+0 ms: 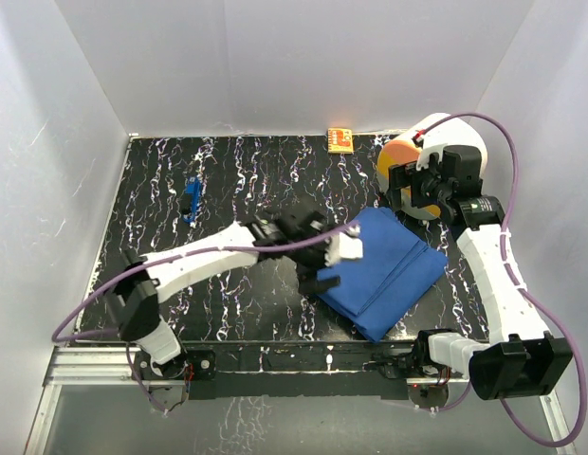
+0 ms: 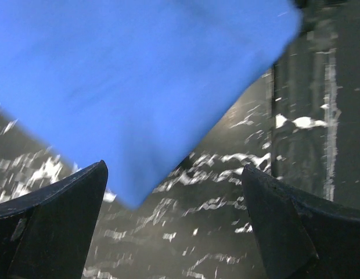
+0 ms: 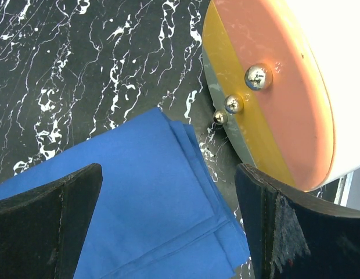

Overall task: Open and lay out the surgical kit
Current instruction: Open the surgical kit at the center of the board.

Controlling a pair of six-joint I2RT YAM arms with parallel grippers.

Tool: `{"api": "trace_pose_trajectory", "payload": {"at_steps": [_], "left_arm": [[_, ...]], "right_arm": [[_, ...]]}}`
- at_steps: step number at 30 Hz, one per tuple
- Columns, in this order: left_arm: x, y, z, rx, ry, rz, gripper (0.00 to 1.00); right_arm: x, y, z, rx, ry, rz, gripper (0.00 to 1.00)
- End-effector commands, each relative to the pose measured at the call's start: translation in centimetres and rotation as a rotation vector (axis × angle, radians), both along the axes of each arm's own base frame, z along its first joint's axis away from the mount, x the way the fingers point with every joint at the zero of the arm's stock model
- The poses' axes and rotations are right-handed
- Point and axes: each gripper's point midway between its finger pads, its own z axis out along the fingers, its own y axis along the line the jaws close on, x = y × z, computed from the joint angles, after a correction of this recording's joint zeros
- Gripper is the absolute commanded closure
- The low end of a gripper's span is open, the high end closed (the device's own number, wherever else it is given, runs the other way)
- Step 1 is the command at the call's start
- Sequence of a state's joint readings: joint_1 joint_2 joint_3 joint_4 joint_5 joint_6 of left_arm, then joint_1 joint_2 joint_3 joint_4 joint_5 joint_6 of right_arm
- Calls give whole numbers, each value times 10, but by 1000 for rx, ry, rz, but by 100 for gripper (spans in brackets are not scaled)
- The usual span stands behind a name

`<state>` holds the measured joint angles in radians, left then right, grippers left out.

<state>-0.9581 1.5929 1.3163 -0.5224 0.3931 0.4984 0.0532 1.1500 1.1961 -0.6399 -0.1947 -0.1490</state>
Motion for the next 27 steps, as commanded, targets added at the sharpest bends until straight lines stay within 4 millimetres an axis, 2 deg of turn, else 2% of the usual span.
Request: {"api": "trace_pose_trajectory", "payload": {"at_steps": [1, 5, 8, 11, 17, 22, 27], "left_arm": [[-58, -41, 0, 17, 12, -248, 2], [-88, -70, -15, 43, 13, -373, 4], [-96, -84, -24, 46, 5, -414, 8], [-98, -90, -34, 56, 0, -433, 13], [-85, -91, -54, 98, -47, -408, 29], [-73, -88, -56, 107, -108, -366, 38], [-46, -87, -50, 89, -178, -280, 48]], "right_arm": [[-6, 0, 16, 13, -63, 23, 2], [-9, -2, 16, 25, -65, 26, 2], [-10, -3, 18, 27, -74, 24, 2], [-11, -3, 18, 30, -77, 25, 2], [-13, -2, 17, 33, -85, 31, 2], [-14, -1, 14, 36, -80, 38, 2], [-13, 1, 11, 45, -73, 50, 2]]}}
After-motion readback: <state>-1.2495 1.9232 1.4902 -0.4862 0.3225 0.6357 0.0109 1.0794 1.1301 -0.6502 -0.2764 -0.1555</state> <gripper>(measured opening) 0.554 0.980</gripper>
